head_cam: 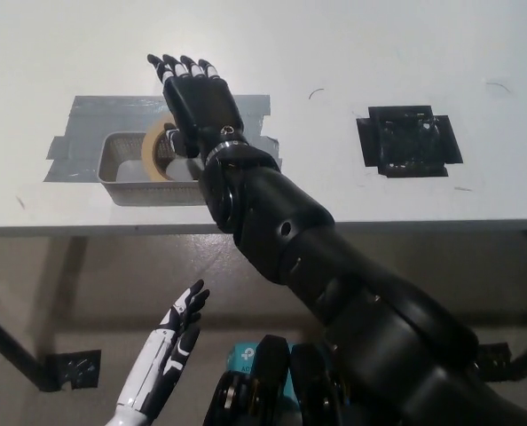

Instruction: The robot picks the tape placed on the black area with right hand and places it in the small grey container.

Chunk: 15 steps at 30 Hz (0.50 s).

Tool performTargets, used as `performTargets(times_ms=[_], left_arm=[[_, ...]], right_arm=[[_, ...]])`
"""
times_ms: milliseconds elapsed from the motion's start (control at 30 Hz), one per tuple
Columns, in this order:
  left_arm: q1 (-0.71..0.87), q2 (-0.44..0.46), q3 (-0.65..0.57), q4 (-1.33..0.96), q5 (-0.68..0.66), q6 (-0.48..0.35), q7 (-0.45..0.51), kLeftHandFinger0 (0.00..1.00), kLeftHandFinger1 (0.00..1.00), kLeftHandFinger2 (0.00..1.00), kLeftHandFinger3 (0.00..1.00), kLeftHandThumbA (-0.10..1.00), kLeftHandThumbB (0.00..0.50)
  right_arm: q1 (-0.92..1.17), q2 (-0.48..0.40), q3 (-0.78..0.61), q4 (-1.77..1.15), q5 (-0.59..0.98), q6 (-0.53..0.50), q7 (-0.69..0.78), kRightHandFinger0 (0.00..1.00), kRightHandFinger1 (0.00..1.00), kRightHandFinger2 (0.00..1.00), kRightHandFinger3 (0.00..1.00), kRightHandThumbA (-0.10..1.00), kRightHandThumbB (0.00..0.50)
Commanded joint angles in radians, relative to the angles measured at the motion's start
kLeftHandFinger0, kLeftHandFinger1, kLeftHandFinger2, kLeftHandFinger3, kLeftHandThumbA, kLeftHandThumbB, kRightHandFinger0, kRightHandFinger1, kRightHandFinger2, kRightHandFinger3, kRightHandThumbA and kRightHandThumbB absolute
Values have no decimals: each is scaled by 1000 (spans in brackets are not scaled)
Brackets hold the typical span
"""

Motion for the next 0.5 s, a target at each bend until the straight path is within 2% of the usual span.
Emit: performTargets(times_ms=[0,133,233,267,333,367,433,467], left_arm=[[3,4,-6,-30,-3,-20,-12,1000,1000,1000,1000,1000,122],[4,4,-8,-23,-3,-32,-10,1000,1000,1000,1000,1000,123],[1,7,-11,-14,6,-43,-9,1000,1000,1000,1000,1000,122],[2,6,-12,-13,5,-45,-9,1000,1000,1000,1000,1000,124],[-2,6,-11,-19,8,-32,-9,1000,1000,1000,1000,1000,140],[-8,2,-8,-14,13,-35,-2,1000,1000,1000,1000,1000,135],[-10,6,-6,-12,34,-43,8,1000,1000,1000,1000,1000,136],[-16,7,-2,-10,32,-44,10,1000,1000,1000,1000,1000,141]], right_arm=[[-64,-8,-5,-32,17,-18,-45,1000,1000,1000,1000,600,415],[-75,-12,-12,-40,24,-22,-38,1000,1000,1000,1000,632,418],[-88,-28,-25,-79,34,-50,-28,1000,1000,1000,1000,831,452],[-89,-34,-29,-96,38,-59,-22,1000,1000,1000,1000,857,453],[-67,-85,-53,-257,49,-109,-12,1000,1000,1000,1000,1000,445],[-32,-118,-70,-388,63,-121,22,1000,1000,1000,1000,1000,417],[69,-188,-94,-716,91,-55,146,1000,1000,1000,1000,1000,443],[102,-215,-102,-830,104,-37,186,1000,1000,1000,1000,1000,430]])
